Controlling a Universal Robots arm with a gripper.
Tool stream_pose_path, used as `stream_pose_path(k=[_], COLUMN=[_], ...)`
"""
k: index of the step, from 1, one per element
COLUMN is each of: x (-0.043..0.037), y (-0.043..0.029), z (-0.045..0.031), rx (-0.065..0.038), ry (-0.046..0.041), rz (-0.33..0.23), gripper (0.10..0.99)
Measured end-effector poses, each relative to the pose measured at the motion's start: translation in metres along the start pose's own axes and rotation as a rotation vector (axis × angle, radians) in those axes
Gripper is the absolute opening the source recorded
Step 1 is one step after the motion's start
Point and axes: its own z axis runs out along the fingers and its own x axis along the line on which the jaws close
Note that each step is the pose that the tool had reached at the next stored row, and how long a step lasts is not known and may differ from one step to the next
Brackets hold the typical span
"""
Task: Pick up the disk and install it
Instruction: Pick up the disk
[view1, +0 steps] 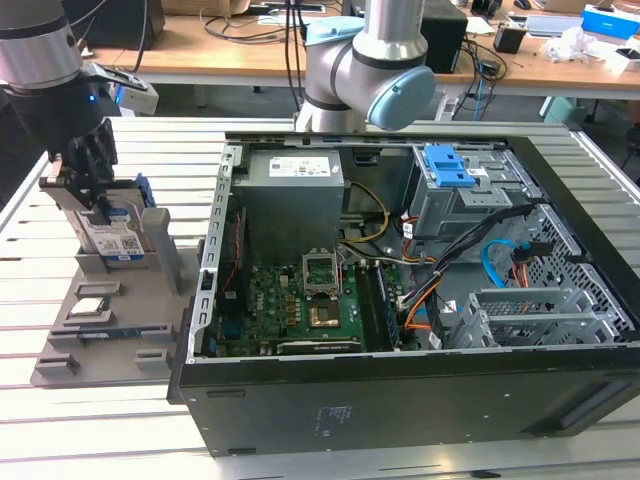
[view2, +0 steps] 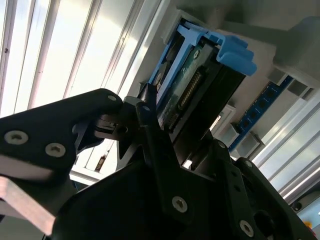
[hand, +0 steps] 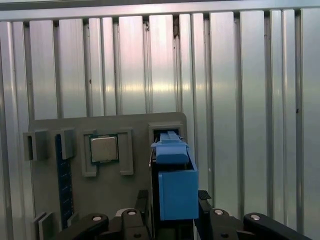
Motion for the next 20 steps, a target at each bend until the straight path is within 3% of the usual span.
stream_pose_path(k=[2, 4, 20], x=[0.0000, 0.0000, 0.0000], y=[0.0001, 0.0002, 0.0005], z=[0.0000, 0.0000, 0.0000], rx=[0.000, 0.000, 0.000], ry=[0.0000, 0.0001, 0.0000], rz=[0.000, 0.000, 0.000], gripper=[0.467, 0.357, 0.357])
